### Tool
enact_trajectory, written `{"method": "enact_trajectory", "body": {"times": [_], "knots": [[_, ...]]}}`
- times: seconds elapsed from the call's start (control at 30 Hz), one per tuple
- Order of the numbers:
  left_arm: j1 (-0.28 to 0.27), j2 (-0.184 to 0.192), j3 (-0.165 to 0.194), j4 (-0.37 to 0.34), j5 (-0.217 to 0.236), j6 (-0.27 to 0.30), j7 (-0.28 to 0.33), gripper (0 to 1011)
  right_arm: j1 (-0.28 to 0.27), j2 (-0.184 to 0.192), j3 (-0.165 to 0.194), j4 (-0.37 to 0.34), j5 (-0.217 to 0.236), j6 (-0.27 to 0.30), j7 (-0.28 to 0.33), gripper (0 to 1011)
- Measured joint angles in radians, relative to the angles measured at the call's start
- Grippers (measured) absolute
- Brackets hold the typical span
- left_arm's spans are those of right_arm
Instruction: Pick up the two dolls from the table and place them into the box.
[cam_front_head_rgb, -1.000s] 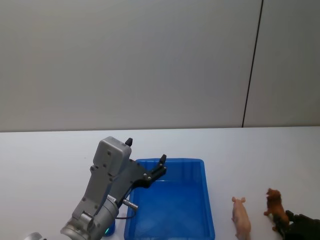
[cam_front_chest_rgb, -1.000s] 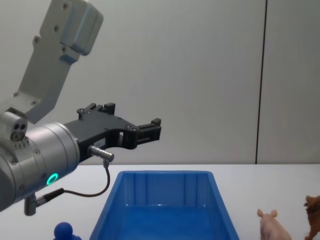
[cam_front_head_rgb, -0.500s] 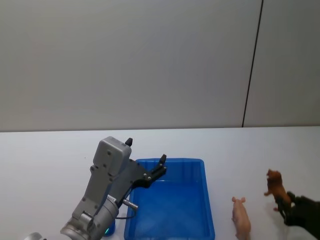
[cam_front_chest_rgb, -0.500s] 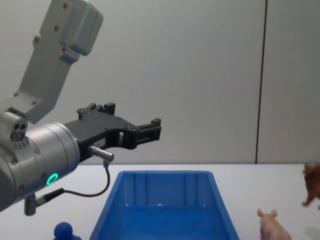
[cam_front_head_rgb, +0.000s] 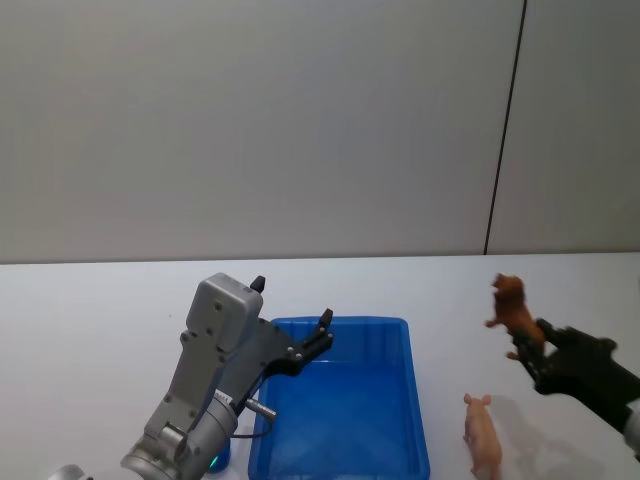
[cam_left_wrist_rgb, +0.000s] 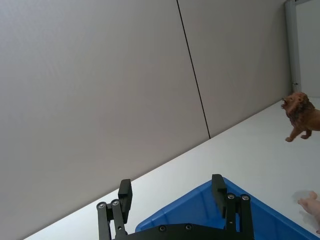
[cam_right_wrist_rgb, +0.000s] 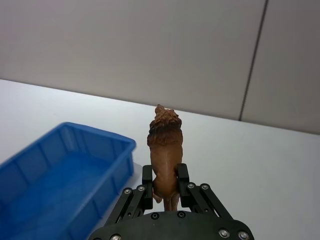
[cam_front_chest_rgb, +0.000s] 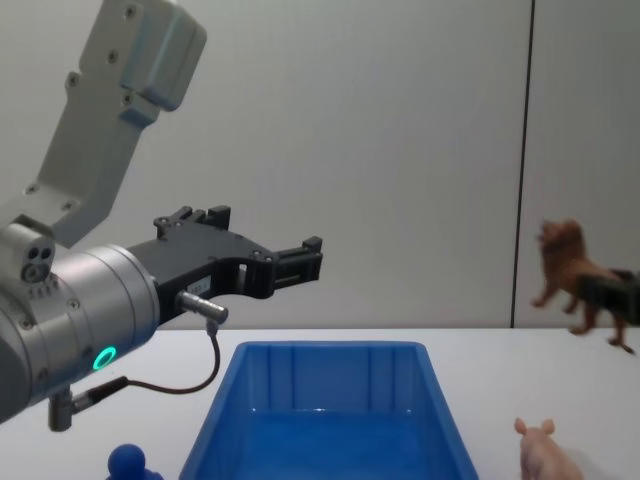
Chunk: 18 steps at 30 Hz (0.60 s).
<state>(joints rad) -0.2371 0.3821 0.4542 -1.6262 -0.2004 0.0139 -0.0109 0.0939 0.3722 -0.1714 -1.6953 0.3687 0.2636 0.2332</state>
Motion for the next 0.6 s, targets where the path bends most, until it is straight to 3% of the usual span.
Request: {"method": "enact_trajectory", "body": {"times": [0.3,0.6], "knots": [[0.0,0.0,0.0,0.0,0.0,0.0,0.0,1000,0.068,-0.046,-0.034,0.006,-0.016,0.041,0.081,274],[0.0,0.0,0.0,0.0,0.0,0.0,0.0,1001,0.146,-0.116,-0.088,0.061,-0.042,0.111,0.161,274]]}}
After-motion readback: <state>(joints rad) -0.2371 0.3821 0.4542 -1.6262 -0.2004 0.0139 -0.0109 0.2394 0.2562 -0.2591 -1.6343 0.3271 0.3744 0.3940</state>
